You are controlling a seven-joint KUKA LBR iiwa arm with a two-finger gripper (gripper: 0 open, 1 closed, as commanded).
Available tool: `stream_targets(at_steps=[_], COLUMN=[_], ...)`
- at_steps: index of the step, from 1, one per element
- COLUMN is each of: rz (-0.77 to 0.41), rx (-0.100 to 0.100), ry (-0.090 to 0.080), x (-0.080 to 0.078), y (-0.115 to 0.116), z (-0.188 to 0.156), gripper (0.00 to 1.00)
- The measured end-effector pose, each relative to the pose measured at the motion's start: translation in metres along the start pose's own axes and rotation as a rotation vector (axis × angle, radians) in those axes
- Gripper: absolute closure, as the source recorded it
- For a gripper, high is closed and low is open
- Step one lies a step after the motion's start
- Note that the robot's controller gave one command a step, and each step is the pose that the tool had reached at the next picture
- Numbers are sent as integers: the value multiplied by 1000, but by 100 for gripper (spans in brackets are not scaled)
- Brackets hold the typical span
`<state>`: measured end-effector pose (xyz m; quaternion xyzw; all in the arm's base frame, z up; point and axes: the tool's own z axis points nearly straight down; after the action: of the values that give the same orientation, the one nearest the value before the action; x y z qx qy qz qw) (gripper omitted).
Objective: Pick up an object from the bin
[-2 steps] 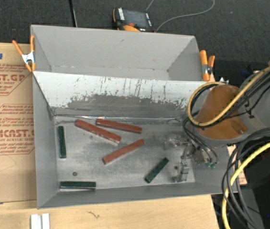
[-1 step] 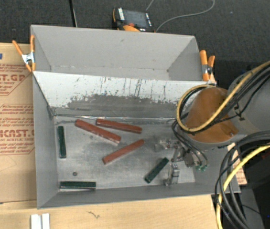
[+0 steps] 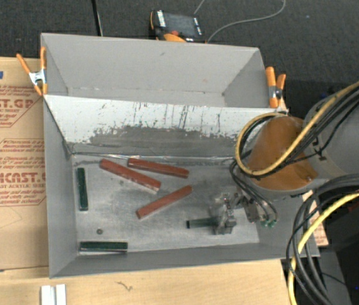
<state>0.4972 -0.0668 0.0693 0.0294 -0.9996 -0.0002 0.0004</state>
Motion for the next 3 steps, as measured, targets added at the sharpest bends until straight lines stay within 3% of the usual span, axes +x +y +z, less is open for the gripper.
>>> stream_targets(at_steps=[1, 2, 3], rz=[149, 147, -133], rx=[2, 1, -3], ry=[-9, -2, 4], x=[13, 14, -4], y=[-35, -34, 66], z=[-127, -124, -8], gripper=[100, 0, 0])
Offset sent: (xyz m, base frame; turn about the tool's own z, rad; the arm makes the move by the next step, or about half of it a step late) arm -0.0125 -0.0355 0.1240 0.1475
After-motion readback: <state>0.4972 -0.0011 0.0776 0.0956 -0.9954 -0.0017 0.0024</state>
